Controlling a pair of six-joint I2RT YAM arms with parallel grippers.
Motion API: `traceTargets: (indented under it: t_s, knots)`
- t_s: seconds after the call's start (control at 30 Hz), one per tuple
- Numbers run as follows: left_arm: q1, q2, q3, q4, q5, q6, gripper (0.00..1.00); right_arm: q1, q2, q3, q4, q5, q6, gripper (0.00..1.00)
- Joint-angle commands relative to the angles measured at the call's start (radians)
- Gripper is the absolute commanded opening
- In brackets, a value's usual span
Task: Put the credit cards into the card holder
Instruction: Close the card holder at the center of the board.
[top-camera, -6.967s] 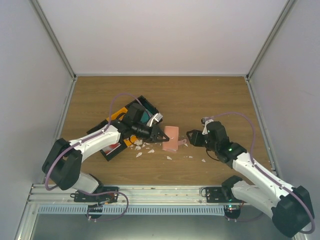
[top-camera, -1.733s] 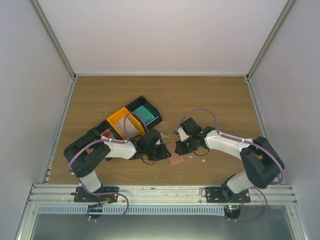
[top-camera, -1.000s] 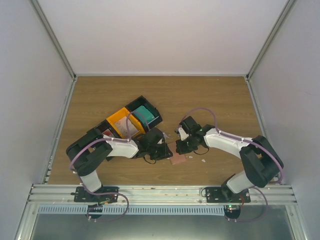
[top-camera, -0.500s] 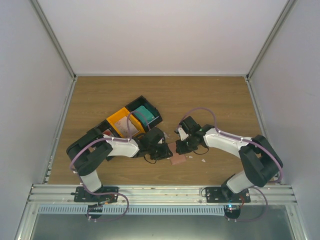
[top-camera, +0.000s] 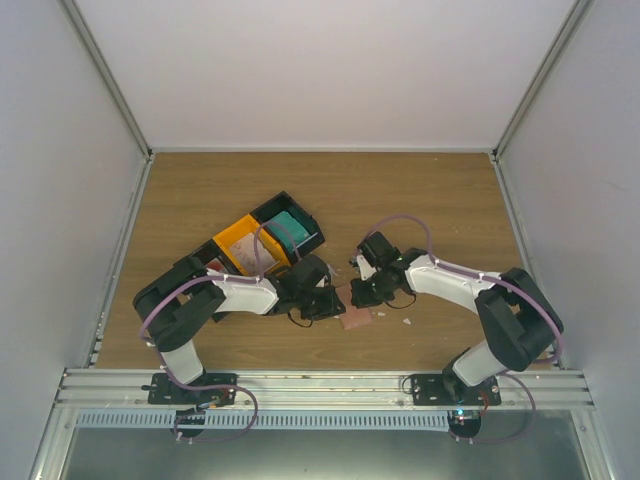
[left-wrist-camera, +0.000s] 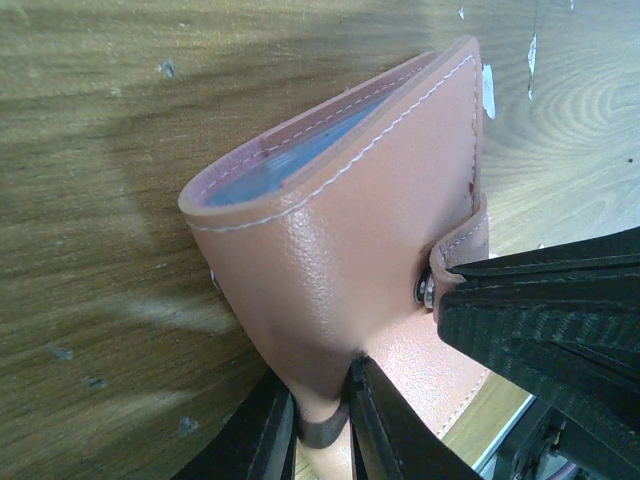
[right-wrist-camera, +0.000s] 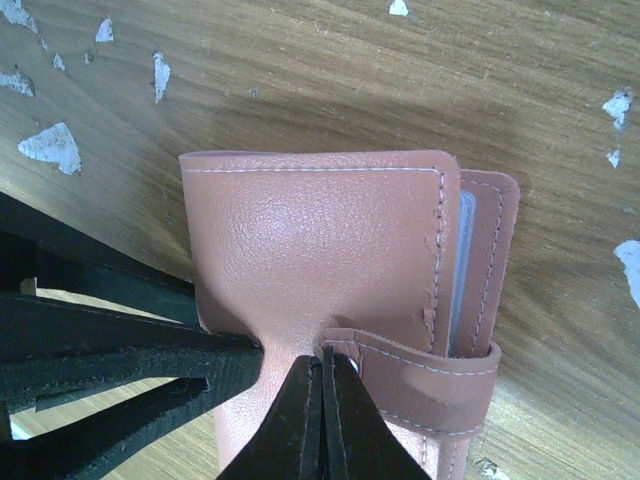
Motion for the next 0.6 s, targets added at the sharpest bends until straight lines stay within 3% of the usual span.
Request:
traceTargets:
  t_s: [0.0, 0.17, 0.4, 0.57]
  knots:
    - [-0.03, 0.085, -0.004, -0.014, -0.09, 0.026, 0.18, 0.035, 0.16, -0.142, 0.015, 0.072, 0.043, 0.0]
    - [-0.028, 0.043, -0.001, -0.013, -0.1, 0.04, 0.2, 0.034, 0.079, -0.055, -0.004, 0.084, 0.056, 0.02]
    - [-0.023, -0.114, 0.042, -0.13, -0.201, 0.092, 0.34, 0.017, -0.148, 0.107, -0.045, 0.183, 0.101, 0.39]
    - [-0.018, -0.274, 0.072, -0.259, -0.31, 0.135, 0.48, -0.002, -0.322, 0.141, -0.125, 0.344, 0.129, 0.52]
